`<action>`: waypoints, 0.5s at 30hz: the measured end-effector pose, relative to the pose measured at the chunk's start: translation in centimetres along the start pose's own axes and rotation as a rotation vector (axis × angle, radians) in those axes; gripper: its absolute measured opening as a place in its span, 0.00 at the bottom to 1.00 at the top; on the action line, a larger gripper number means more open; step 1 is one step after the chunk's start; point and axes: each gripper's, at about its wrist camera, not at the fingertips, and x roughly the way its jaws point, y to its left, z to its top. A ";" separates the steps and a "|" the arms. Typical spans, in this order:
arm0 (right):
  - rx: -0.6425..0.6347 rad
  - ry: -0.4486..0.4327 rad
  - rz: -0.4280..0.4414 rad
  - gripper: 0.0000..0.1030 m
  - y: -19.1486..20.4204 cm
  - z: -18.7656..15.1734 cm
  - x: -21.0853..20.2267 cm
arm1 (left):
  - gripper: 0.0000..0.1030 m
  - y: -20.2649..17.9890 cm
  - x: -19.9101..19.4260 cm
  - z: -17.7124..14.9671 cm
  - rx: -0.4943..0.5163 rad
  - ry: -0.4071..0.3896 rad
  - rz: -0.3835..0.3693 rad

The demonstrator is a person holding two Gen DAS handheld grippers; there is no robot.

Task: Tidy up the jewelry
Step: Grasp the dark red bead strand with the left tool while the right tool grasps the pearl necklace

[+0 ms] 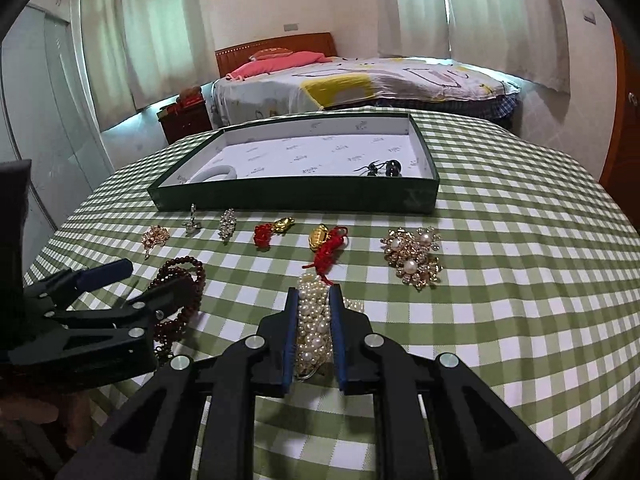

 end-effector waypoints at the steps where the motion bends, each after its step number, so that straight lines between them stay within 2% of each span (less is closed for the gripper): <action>1: 0.002 -0.001 0.002 0.15 0.0 0.0 0.0 | 0.86 -0.1 0.2 -0.1 0.002 0.009 0.002; 7: 0.002 -0.004 0.005 0.15 0.0 -0.1 -0.1 | 0.65 -0.4 0.4 -0.4 0.021 0.019 -0.012; 10: 0.001 -0.001 0.004 0.15 0.0 -0.1 0.0 | 0.50 -0.4 0.2 -0.5 0.026 0.013 -0.038; 12: -0.002 0.001 0.003 0.15 0.1 -0.1 0.0 | 0.36 -0.2 0.1 -0.5 0.022 0.009 -0.053; 15: -0.009 0.002 0.003 0.15 0.3 -0.2 0.0 | 0.22 0.0 0.0 -0.6 0.020 0.008 -0.077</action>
